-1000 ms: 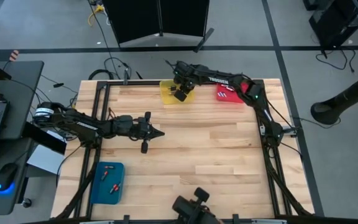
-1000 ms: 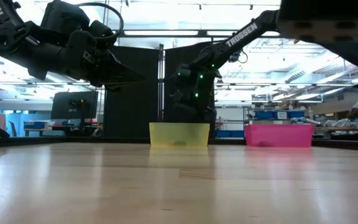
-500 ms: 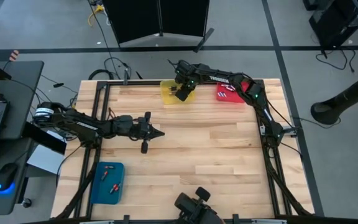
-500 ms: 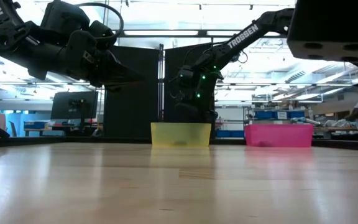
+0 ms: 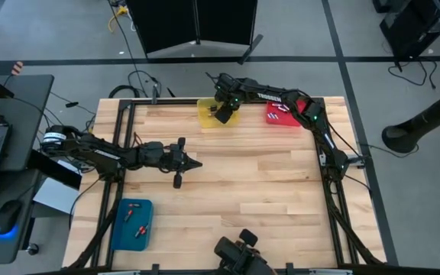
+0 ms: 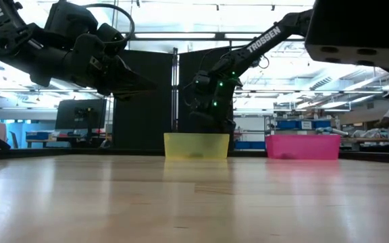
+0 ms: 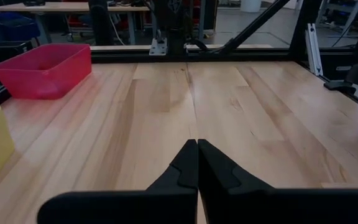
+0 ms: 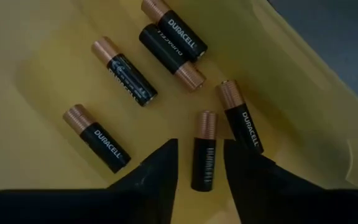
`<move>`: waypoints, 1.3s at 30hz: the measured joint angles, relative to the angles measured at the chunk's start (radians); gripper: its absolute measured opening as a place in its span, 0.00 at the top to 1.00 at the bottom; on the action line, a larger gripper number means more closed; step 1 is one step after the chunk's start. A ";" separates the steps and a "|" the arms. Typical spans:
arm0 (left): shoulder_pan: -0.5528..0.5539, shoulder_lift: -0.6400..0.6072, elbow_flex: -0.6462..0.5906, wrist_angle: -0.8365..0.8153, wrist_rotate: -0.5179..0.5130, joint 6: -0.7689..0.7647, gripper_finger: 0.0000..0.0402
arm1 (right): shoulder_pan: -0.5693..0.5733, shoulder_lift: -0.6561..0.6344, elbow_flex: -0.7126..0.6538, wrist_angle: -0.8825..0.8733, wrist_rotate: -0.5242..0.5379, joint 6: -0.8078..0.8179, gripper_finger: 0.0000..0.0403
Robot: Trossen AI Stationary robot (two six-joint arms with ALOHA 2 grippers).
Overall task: Sort batteries
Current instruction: Return to Home Position
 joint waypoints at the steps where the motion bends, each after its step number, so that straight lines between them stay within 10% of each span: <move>1: 0.000 0.000 0.000 0.000 0.000 0.000 0.99 | 0.000 0.000 0.000 0.001 0.000 -0.007 0.62; 17: 0.000 0.000 0.000 -0.030 0.008 0.011 0.99 | 0.110 -0.179 -0.040 0.030 0.053 -0.208 0.97; 39: 0.000 0.000 0.000 0.010 0.012 0.023 0.99 | 0.399 -0.749 -1.065 1.042 0.057 -0.076 0.99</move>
